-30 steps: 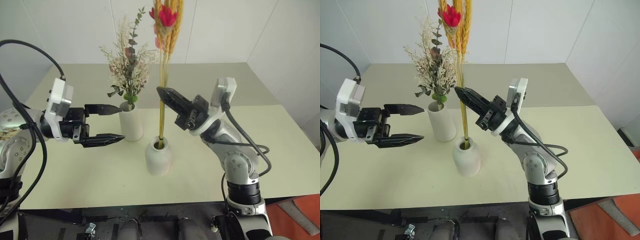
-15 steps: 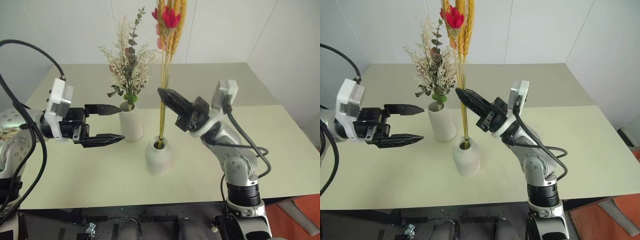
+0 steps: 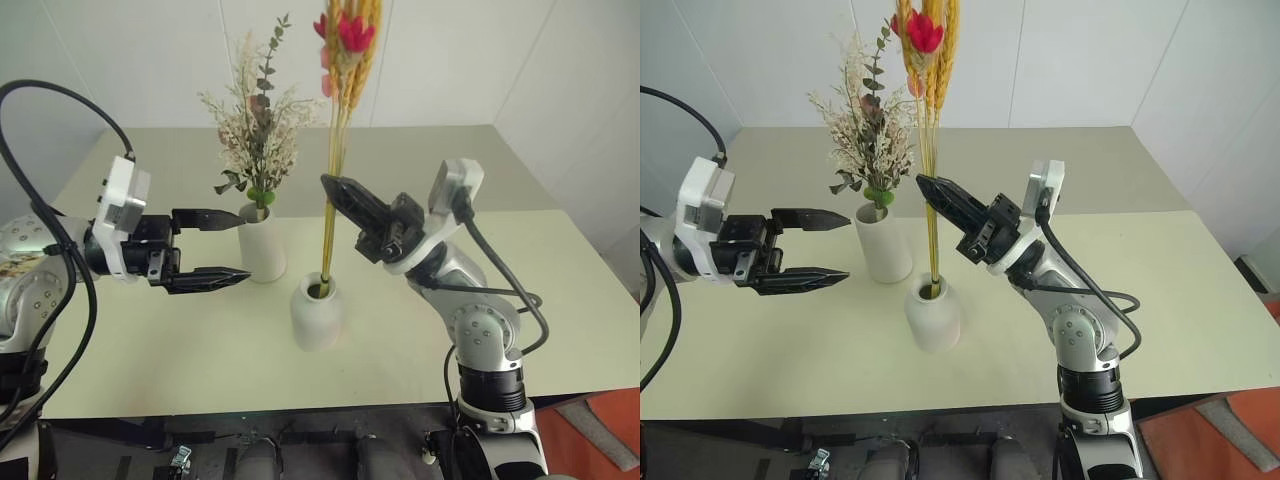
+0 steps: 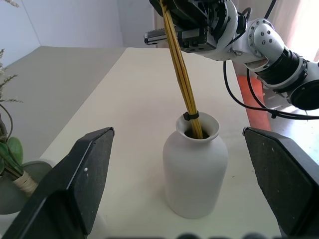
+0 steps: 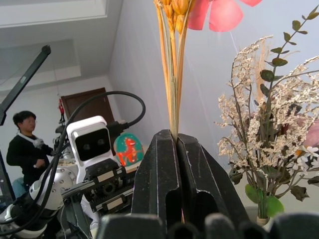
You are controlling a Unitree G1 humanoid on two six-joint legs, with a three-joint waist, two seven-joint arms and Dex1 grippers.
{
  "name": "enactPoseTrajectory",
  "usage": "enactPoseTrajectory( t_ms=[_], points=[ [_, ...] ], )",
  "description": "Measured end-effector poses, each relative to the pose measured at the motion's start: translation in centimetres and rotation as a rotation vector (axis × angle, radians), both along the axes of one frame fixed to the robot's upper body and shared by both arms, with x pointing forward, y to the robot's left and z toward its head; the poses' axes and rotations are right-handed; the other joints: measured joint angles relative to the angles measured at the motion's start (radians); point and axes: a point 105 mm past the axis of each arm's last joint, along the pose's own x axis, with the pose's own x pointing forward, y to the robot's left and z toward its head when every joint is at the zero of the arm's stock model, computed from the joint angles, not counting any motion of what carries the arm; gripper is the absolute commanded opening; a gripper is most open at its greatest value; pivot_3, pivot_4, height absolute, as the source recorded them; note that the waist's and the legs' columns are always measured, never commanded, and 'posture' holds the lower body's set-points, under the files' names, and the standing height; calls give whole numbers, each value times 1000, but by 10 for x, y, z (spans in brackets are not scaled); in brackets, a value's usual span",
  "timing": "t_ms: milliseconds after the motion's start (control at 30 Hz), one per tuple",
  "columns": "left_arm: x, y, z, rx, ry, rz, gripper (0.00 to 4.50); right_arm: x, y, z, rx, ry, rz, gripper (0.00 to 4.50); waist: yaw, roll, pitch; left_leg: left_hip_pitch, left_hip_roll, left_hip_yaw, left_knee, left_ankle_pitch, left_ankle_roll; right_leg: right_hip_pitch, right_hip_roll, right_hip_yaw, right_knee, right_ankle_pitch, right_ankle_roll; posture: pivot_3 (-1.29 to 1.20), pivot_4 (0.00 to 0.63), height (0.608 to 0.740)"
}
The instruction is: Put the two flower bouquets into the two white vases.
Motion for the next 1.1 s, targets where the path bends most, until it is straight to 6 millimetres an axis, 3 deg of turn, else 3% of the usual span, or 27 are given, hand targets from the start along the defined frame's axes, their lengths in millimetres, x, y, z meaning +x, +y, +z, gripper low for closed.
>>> enactPoseTrajectory(
  t_ms=[400, 633, 900, 1100],
  points=[
    [0, 0, -1, 0, 2, 1, 4500, 2, 9, -12, -46, 14, 23, 54, 0, 0, 0, 0, 0, 0, 0, 0, 0, 0, 0, 0, 0, 0, 0, 0, 150, 740],
    [0, 0, -1, 0, 2, 1, 4500, 3, 5, -28, -115, 26, 3, 1971, 2, 0, 0, 0, 0, 0, 0, 0, 0, 0, 0, 0, 0, 0, 0, 0, 150, 740],
    [1, -1, 0, 5, -2, 1, 4500, 1, -30, -37, -210, -3, -63, 4494, 7, 0, 0, 0, 0, 0, 0, 0, 0, 0, 0, 0, 0, 0, 0, 0, 150, 740],
    [2, -3, 0, -4, -6, -5, 4500, -4, -70, -44, -375, -27, -99, 4494, 12, 0, 0, 0, 0, 0, 0, 0, 0, 0, 0, 0, -1, 0, 0, 0, 150, 740]
  ],
)
